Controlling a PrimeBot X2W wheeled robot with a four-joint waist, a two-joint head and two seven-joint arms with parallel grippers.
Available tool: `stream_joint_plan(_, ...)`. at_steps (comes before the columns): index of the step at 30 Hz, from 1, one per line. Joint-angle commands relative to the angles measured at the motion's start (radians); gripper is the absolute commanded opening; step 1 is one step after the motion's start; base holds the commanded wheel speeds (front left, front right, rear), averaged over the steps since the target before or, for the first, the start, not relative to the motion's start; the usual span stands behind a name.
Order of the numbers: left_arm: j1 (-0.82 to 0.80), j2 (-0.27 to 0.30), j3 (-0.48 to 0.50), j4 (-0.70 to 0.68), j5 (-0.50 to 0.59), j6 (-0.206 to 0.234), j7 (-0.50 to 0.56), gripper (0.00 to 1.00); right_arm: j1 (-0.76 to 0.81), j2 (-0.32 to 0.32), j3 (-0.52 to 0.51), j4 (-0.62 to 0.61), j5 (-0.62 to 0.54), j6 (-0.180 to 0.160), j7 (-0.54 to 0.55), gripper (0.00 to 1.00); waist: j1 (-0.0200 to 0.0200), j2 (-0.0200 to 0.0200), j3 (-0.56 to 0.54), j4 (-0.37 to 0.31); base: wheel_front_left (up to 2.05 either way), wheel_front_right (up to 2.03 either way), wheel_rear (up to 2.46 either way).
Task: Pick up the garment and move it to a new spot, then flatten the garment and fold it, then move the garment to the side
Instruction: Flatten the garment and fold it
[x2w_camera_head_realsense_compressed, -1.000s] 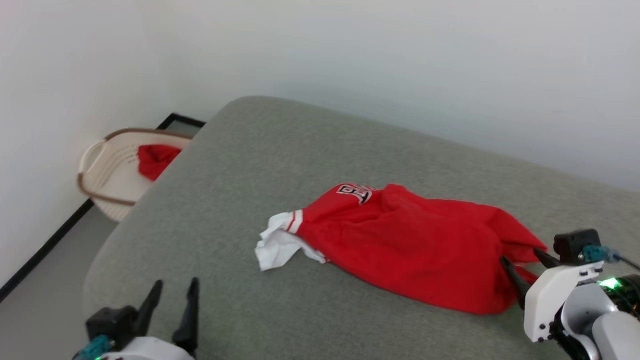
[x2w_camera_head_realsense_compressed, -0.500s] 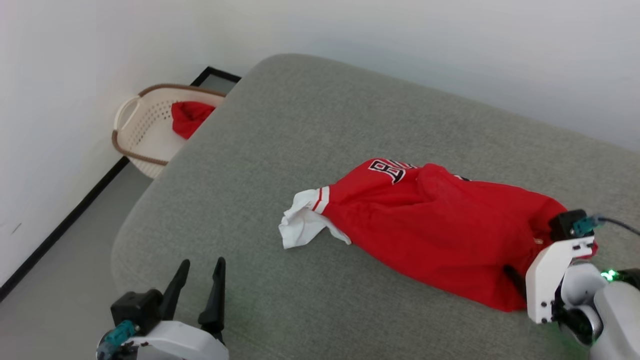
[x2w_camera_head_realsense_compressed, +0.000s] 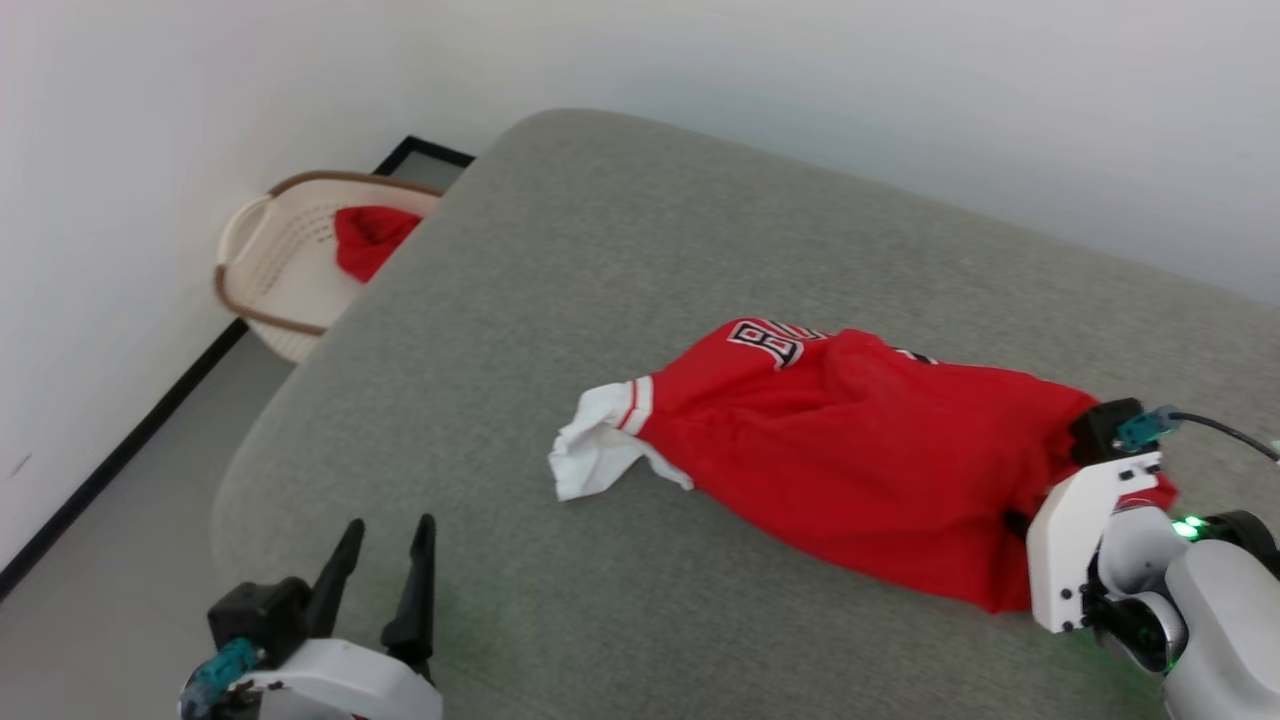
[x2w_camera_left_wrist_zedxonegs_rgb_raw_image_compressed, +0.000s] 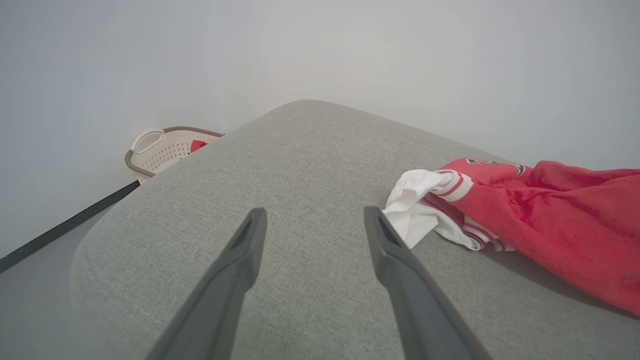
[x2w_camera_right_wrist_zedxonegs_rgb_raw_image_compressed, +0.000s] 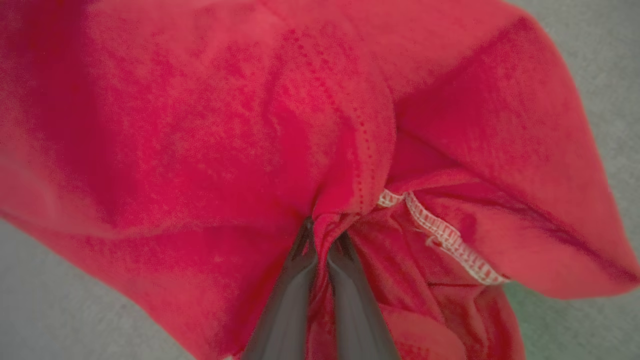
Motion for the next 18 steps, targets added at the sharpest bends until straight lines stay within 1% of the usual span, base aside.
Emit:
stream_joint_plan(1,0.011,0.004,0.012,0.003,0.009,-0.006,-0.004,1.00,0.022,-0.013,0.029,-0.048,0.027,0.000,0.014,0.00,0.0000,0.0000,-0.020,-0.042,0.00,0.00,0.00)
stream_joint_plan(9,0.048,0.020,0.050,0.001,0.012,-0.005,-0.004,1.00,0.116,-0.090,0.104,-0.309,0.109,0.000,0.088,0.00,0.0000,0.0000,-0.065,-0.142,0.00,0.00,0.00)
stream_joint_plan(10,0.048,0.020,0.050,0.001,0.012,-0.005,-0.004,1.00,0.116,-0.090,0.104,-0.309,0.109,0.000,0.088,0.00,0.0000,0.0000,-0.065,-0.142,0.00,0.00,0.00)
stream_joint_plan(13,0.063,0.025,0.061,-0.004,0.010,-0.004,-0.004,1.00,0.184,-0.119,0.110,-0.409,0.139,0.000,0.127,0.00,0.0000,0.0000,-0.077,-0.176,0.00,0.00,0.00)
stream_joint_plan(18,0.093,0.039,0.084,-0.016,0.010,0.004,-0.004,1.00,0.312,-0.157,0.085,-0.545,0.148,0.000,0.179,0.00,0.0000,0.0000,-0.089,-0.233,0.00,0.00,0.00)
